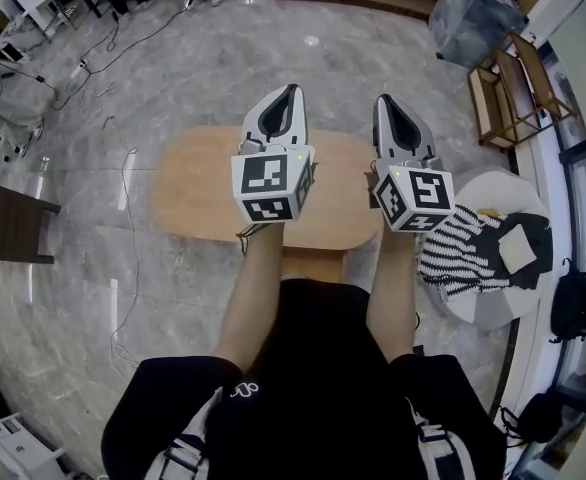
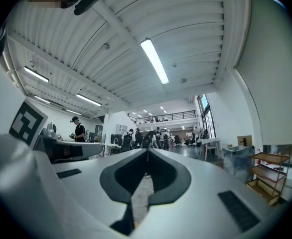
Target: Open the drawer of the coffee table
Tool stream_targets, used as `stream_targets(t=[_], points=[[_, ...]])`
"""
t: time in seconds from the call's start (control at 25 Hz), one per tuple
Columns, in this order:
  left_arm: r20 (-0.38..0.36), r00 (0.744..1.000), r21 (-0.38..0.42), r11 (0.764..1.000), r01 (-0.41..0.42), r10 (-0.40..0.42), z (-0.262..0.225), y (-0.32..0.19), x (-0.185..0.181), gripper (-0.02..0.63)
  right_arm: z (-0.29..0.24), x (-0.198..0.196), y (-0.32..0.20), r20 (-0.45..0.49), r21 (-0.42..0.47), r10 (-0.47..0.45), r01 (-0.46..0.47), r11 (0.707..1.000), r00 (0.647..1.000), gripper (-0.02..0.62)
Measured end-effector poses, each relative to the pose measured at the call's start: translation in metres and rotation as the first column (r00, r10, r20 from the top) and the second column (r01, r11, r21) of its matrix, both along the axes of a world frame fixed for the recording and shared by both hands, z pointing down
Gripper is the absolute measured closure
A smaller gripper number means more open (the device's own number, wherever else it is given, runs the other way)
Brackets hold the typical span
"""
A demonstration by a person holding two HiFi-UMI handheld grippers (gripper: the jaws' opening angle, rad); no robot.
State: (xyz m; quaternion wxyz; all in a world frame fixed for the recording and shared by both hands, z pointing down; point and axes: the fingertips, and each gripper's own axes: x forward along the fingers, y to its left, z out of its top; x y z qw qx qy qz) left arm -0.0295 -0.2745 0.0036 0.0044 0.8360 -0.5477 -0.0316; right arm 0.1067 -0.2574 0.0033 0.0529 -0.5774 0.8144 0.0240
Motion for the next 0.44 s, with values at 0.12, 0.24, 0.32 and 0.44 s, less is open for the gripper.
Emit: stream_targets(t=[0.12, 0.24, 0.32, 0.44], points=[[0.004, 1.000, -0.003, 1.000, 0.027, -0.027, 0.0004, -0.0007, -0.0023, 0.595, -0.0001, 0.0014, 0.0018, -0.002, 0.000, 0.003, -0.003, 1.000, 1.000, 0.583], [0.004, 1.000, -0.002, 1.000, 0.019, -0.019, -0.0004, 0.0000, -0.0002, 0.595, -0.0014, 0.0038, 0.0034, -0.004, 0.003, 0.009, -0.009, 1.000, 1.000, 0.583], [0.001, 1.000, 0.005, 1.000, 0.012, -0.012, -0.0022, 0.0015, 0.0006, 0.597, -0.0026, 0.0036, 0.0045, -0.005, 0.006, 0.011, -0.011, 1.000, 1.000, 0.583], [-0.005, 1.000, 0.016, 1.000, 0.003, -0.002, -0.0053, 0.0038, 0.0034, 0.597, -0.0049, 0.0044, 0.0062, -0.006, 0.011, 0.011, -0.011, 1.000, 1.000, 0.583]])
